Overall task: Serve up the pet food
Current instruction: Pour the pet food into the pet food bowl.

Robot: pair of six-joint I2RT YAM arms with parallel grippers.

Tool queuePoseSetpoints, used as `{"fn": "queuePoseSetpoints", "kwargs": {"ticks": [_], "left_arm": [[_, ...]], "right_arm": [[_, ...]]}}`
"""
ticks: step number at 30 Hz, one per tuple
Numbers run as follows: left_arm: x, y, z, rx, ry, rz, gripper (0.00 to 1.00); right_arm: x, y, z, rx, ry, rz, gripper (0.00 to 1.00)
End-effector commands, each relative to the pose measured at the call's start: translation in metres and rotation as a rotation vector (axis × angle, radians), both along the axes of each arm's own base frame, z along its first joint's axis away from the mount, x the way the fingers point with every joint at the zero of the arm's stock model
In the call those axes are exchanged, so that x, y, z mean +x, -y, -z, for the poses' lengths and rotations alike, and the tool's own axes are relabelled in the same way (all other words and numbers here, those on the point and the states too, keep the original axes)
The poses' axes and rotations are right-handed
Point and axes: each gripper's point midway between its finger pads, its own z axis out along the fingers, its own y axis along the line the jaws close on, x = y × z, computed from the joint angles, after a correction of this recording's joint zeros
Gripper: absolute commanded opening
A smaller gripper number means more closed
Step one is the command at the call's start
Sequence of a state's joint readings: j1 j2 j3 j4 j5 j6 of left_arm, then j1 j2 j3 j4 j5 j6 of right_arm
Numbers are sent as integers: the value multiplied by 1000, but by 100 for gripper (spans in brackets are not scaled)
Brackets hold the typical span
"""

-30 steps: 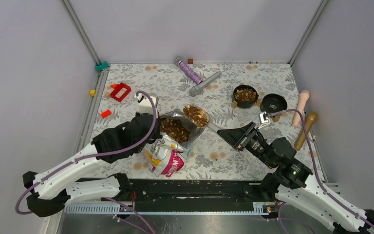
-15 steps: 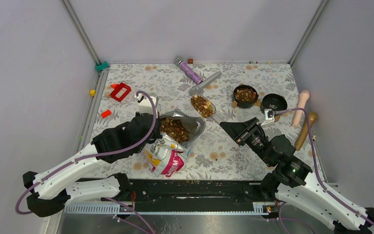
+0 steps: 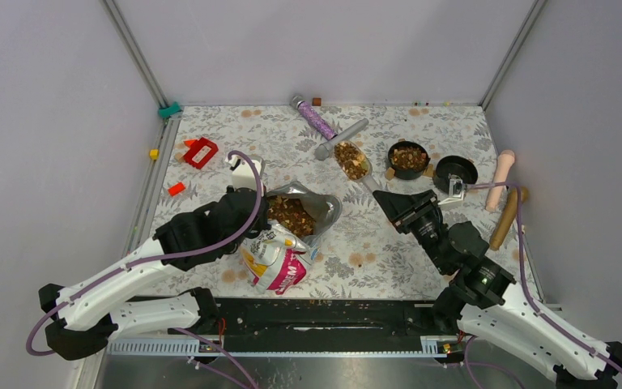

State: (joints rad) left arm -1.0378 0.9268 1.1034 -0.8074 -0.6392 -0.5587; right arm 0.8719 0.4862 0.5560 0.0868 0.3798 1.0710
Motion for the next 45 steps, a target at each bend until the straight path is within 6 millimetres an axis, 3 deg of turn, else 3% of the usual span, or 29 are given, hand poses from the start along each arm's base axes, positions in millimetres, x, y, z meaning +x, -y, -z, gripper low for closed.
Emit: {"fn": "queuePoseSetpoints", "kwargs": {"ticks": [1,7,22,34,45], "left_arm": [[6,21,-38,-162,79,7,0],[6,20,-38,-164,78,9,0],[7,20,-38,-160,80,6,0],[7,21,-36,-152,78,6,0],[8,22,-34,-141,75,7,0]], "right_arm": [[12,16,-42,74,83,101,0],[25,14,-37,83,55,103,0],[58,41,-19,166,7,206,0],[78,79,4,191,-38,323,0],[79,126,26,176,-54,496,0]]}}
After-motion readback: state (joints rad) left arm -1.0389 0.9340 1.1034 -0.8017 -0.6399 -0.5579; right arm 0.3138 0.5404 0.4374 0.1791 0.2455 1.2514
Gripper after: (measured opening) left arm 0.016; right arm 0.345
